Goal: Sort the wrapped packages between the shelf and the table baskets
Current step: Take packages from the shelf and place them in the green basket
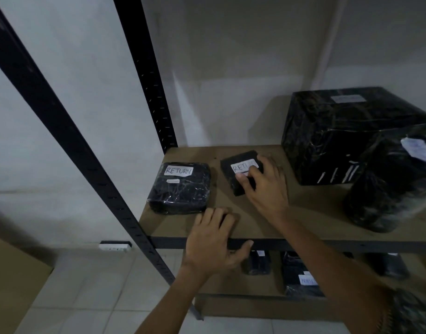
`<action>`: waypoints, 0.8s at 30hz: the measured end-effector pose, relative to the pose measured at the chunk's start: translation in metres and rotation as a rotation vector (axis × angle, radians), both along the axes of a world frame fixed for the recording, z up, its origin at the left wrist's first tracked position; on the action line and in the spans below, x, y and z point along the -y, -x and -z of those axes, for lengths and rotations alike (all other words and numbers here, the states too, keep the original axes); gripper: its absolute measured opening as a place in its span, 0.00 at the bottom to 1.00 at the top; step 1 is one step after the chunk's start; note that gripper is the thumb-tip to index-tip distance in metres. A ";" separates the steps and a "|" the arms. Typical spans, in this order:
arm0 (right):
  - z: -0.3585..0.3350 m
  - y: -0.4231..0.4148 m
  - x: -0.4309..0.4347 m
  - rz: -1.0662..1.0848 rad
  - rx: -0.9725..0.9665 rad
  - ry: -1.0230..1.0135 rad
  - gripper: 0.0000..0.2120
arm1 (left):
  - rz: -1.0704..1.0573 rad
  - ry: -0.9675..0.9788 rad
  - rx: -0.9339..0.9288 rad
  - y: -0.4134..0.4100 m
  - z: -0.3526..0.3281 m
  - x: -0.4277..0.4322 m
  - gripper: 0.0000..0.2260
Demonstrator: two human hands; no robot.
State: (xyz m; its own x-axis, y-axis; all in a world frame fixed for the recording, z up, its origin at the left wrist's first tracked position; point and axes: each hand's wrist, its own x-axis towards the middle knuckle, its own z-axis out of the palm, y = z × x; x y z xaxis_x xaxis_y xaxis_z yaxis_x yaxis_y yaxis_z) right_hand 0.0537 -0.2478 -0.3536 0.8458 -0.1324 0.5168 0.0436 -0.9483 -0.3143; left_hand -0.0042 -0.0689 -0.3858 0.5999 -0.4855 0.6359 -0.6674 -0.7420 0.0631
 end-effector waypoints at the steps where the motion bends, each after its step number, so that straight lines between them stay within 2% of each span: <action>1: -0.001 0.004 -0.001 0.021 0.054 -0.014 0.24 | -0.001 0.007 0.006 0.000 0.000 0.001 0.23; 4: -0.001 0.005 -0.001 0.084 -0.016 -0.085 0.22 | -0.014 0.005 0.002 0.001 0.000 0.002 0.23; 7: -0.003 0.000 0.004 0.169 -0.165 -0.286 0.36 | -0.036 -0.007 -0.012 0.001 -0.001 0.002 0.24; 9: -0.004 0.001 0.010 0.170 -0.228 -0.344 0.45 | -0.049 -0.012 -0.028 0.000 -0.001 0.002 0.24; 11: -0.005 0.004 0.014 0.149 -0.277 -0.371 0.50 | -0.055 -0.003 -0.045 0.001 -0.001 0.003 0.24; 14: -0.009 0.011 0.017 0.119 -0.248 -0.485 0.56 | -0.053 0.017 -0.053 0.002 -0.002 0.003 0.24; 17: -0.011 0.022 0.017 0.067 -0.174 -0.504 0.56 | -0.067 0.007 -0.061 0.003 -0.004 0.004 0.24; 21: -0.012 0.037 0.022 0.014 -0.121 -0.589 0.45 | -0.094 -0.014 -0.071 0.004 -0.005 0.005 0.24; 24: -0.014 0.042 0.022 -0.040 -0.129 -0.707 0.41 | -0.105 -0.021 -0.074 0.005 -0.004 0.005 0.24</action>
